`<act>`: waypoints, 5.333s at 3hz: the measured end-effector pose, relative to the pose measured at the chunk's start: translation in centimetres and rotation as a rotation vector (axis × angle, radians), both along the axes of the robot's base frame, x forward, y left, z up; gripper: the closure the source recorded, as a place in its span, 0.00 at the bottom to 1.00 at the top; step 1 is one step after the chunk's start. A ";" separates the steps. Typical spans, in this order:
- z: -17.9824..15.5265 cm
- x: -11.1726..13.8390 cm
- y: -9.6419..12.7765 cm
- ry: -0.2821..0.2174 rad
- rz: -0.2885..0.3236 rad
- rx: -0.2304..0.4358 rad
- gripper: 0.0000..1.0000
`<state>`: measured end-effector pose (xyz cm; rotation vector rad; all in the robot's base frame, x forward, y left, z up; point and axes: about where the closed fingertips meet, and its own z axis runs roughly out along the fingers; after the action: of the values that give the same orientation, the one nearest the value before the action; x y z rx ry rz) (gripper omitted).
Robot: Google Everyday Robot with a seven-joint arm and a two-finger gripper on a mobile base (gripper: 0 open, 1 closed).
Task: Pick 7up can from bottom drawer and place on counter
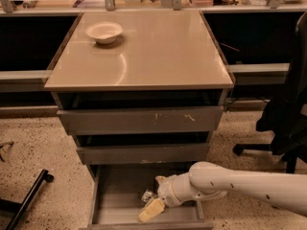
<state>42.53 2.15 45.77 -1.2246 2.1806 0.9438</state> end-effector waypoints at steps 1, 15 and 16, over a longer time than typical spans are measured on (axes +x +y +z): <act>0.0 0.0 0.0 0.000 0.000 0.000 0.00; -31.7 11.1 2.3 -0.130 -0.208 -0.241 0.00; -32.1 12.0 2.7 -0.148 -0.198 -0.249 0.00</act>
Offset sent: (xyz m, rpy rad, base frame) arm 0.0322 0.0022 -0.0559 -0.0781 -0.1583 -0.0277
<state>54.48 4.87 13.63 -1.1203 2.2980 0.4977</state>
